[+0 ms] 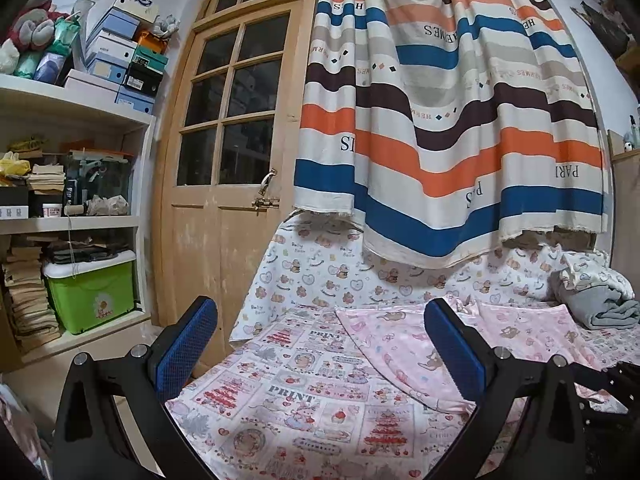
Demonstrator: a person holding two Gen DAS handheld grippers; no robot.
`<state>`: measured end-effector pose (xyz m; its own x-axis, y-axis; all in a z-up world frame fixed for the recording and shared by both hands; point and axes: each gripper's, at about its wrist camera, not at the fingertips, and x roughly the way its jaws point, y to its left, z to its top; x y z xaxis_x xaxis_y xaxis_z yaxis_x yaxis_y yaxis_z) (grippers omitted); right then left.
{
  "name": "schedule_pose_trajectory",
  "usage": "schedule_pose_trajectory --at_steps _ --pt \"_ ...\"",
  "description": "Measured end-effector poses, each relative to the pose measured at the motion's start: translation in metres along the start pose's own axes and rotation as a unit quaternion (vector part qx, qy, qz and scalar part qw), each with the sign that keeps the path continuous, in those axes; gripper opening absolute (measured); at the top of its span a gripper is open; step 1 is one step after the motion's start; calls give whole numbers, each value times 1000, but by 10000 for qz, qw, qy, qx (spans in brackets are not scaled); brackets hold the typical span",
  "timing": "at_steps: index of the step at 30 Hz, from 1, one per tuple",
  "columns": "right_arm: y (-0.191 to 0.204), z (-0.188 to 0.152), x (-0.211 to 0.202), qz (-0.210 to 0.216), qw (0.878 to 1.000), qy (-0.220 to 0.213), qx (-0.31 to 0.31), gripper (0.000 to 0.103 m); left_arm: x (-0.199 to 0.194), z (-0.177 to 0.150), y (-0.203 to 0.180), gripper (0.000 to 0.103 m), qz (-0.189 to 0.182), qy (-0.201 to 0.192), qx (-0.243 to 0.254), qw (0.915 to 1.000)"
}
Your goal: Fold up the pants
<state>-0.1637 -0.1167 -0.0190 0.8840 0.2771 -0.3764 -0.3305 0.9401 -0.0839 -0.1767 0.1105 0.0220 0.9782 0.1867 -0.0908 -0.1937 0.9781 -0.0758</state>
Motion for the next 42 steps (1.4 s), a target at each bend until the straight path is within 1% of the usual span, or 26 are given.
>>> schedule_pose_trajectory --at_steps 2,3,8,10,12,14,16,17,18,19,20,22,23,25,28,30,32,35,37,39,40,42 --pt "-3 1 4 -74 10000 60 3 49 0 -1 0 103 -3 -9 5 10000" --pt "-4 1 6 -156 9998 81 -5 54 0 -1 -1 103 -10 -20 6 10000" --pt "-4 -10 0 -321 9995 33 -73 55 2 -11 -3 103 -16 23 30 10000" --pt "0 -17 -2 -343 9993 38 -154 63 1 -18 -4 103 -58 64 56 9999" --pt "3 -22 -2 -287 9992 43 -287 64 1 -23 -6 103 -14 67 119 9999" --pt "11 -25 2 -179 9983 157 -540 64 1 -26 -6 103 34 60 160 9998" --pt "21 -21 11 189 9935 560 -970 64 2 -27 -4 103 106 141 156 9997" --pt "25 -18 15 329 9907 695 -1121 64 3 -27 -3 103 84 193 144 9997" --pt "28 -13 19 490 9874 764 -1293 64 4 -26 -2 103 39 222 149 9996" --pt "30 -9 22 598 9854 749 -1405 58 4 -26 -1 103 24 219 179 9996" --pt "32 -6 25 681 9835 785 -1479 54 4 -26 -1 103 35 200 227 9995" --pt "39 0 38 889 9778 953 -1644 40 6 -25 0 103 -16 200 286 9994" --pt "41 1 42 945 9763 975 -1684 38 7 -25 1 103 -28 194 282 9994" --pt "45 2 55 1088 9735 1075 -1699 37 10 -25 0 103 35 151 305 9994" --pt "46 2 70 1251 9717 1270 -1547 36 13 -26 -6 103 229 46 508 9984" --pt "47 1 76 1291 9707 1348 -1511 36 18 -27 -9 103 157 109 564 9982" --pt "48 0 80 1253 9709 1375 -1507 36 24 -29 -11 103 -18 257 554 9981" --pt "46 2 87 1276 9705 1405 -1489 36 32 -32 -10 103 -34 338 536 9980" --pt "44 5 93 1332 9695 1507 -1400 36 39 -35 -8 103 -62 479 383 9981" --pt "42 8 98 1413 9686 1588 -1286 36 48 -37 -4 103 -210 714 161 9971" --pt "40 10 100 1479 9683 1606 -1211 33 52 -38 -2 103 -235 805 86 9964" --pt "37 11 104 1368 9715 1580 -1120 18 57 -37 1 103 -132 859 9 9962"
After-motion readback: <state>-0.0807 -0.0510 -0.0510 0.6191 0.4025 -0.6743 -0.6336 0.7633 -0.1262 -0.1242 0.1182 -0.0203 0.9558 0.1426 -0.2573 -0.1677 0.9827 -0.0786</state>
